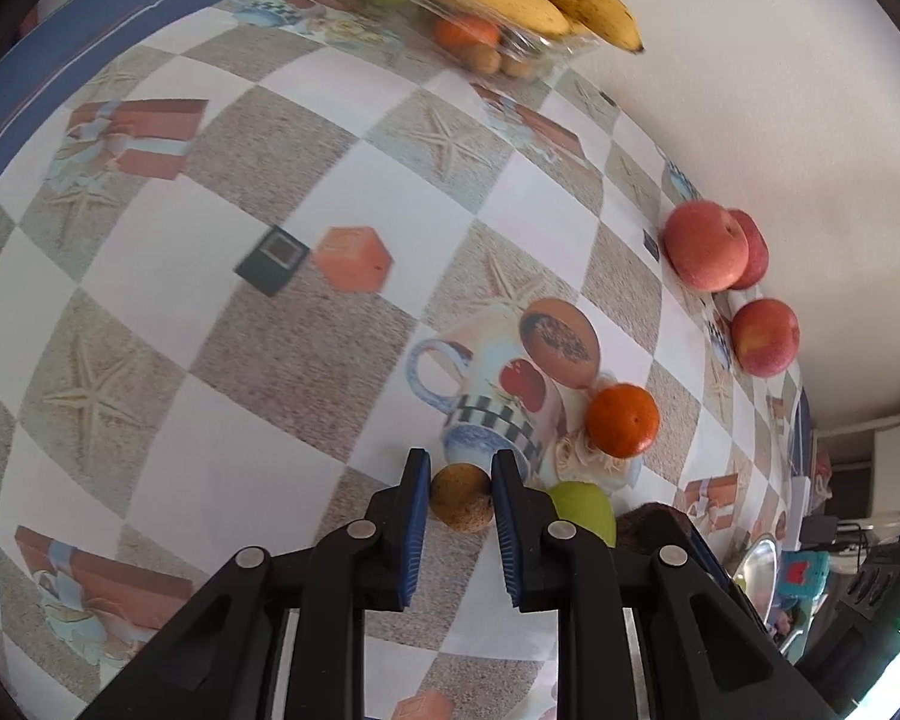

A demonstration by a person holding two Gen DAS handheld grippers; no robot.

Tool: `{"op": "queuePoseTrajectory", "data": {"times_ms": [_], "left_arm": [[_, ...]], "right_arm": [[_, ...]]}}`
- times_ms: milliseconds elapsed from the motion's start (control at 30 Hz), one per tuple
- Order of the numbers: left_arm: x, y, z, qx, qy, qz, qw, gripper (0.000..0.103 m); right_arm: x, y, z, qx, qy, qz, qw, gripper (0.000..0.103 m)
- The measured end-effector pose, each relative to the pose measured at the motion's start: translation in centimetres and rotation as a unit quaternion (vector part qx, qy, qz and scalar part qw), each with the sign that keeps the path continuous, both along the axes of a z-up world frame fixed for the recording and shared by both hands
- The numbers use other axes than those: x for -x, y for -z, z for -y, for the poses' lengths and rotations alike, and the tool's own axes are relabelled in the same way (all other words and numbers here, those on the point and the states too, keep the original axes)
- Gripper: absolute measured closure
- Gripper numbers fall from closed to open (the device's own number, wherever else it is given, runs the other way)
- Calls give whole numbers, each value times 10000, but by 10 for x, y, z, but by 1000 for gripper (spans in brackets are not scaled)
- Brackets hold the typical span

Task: Organize fruits
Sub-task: 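Grasp a second small brown fruit with the left gripper while the right gripper grasps a dark date, then carry the brown fruit to the plate with the left gripper while the right gripper carries the date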

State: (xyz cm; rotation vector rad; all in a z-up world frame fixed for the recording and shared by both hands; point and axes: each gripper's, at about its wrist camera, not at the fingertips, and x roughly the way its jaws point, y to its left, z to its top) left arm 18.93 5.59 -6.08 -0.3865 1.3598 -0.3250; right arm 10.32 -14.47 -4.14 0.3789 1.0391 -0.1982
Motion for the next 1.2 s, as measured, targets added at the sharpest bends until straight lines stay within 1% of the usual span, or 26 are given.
{"op": "queuePoseTrajectory", "data": {"times_ms": [67, 167, 300, 400, 700, 900, 1200], "left_arm": [[-1, -4, -5, -32, -63, 69, 10000, 81], [0, -11, -8, -46, -116, 148, 9998, 81], [4, -22, -9, -78, -118, 289, 9995, 81], [10, -30, -9, -94, -93, 377, 9992, 81], [34, -44, 2, -158, 70, 505, 9986, 81], [53, -54, 13, -288, 242, 657, 9971, 81], [66, -67, 28, -449, 418, 891, 9941, 81]], "right_arm": [[2, -5, 4, -29, 62, 56, 10000, 66], [6, -11, 9, 77, 125, 63, 9999, 66], [13, -19, 14, 42, 188, 159, 9997, 66], [19, -32, 17, 131, 220, 264, 9993, 66], [47, -51, 21, 155, 386, 300, 9987, 66], [74, -63, 25, 214, 467, 334, 9981, 66], [102, -77, 31, 205, 516, 479, 9973, 66]]}}
